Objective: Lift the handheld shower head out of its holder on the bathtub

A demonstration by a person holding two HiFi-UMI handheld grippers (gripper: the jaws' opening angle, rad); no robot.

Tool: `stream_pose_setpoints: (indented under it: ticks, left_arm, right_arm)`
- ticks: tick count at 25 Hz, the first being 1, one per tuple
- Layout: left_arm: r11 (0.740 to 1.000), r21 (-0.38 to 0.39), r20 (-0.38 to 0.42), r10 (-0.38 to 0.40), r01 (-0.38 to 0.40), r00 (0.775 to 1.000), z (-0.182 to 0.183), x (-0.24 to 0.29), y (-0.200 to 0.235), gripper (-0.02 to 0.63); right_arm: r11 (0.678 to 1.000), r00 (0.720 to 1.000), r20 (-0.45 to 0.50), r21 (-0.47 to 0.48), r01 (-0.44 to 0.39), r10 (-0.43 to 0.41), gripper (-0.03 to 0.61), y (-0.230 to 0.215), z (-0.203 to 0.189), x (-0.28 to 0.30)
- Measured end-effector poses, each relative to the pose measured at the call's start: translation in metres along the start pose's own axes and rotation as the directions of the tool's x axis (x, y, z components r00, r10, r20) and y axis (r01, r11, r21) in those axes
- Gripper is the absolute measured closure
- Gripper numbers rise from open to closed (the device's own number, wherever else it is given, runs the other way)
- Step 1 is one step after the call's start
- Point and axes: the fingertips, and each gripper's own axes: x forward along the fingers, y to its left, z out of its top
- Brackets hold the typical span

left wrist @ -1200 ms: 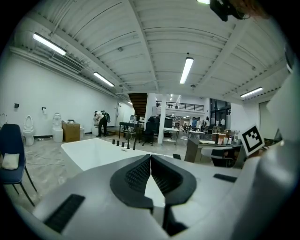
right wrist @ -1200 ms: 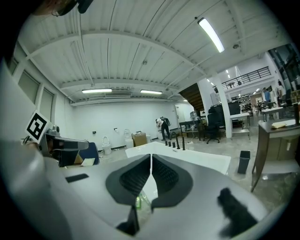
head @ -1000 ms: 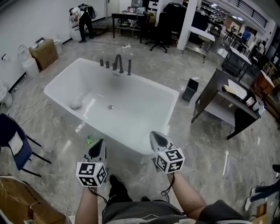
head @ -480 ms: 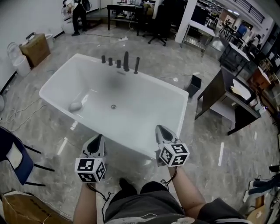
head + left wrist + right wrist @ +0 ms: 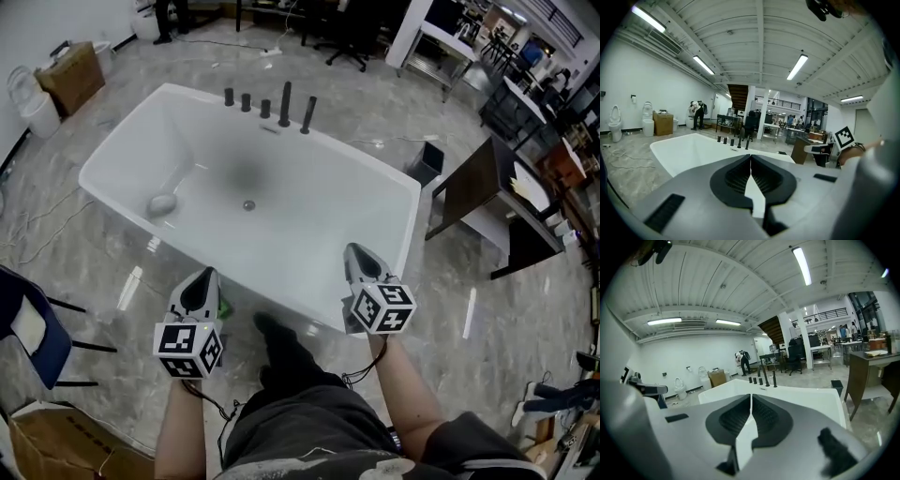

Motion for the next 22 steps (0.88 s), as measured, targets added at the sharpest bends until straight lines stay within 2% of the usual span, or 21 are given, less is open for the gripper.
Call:
stream_pose_setpoints:
  ticks: [8, 15, 22]
  left_arm:
    - [1.000, 0.022, -0.048, 0.016, -0.015, 0.999, 0.013, 0.078, 0.037, 0.598]
    - [1.000, 0.020, -0.095, -0.002, 0.004, 0.995, 0.034, 0.194, 0.065, 0.598]
    - [1.000, 0.026, -0.089, -0.012, 0.014, 0.996, 0.058, 0.313, 0.100, 0.598]
  right_arm:
    - [1.000, 1.000, -0.027, 0.007, -0.010, 0.011, 0.552, -0.019, 0.006, 0.100]
    - [0.999, 0.999, -0.044, 0.025, 0.020, -0.019, 0.551, -0.070, 0.027, 0.216]
    - [0.999, 0.997, -0.054, -0.011, 0.050, -0.051, 0.551, -0.123, 0.051, 0.343]
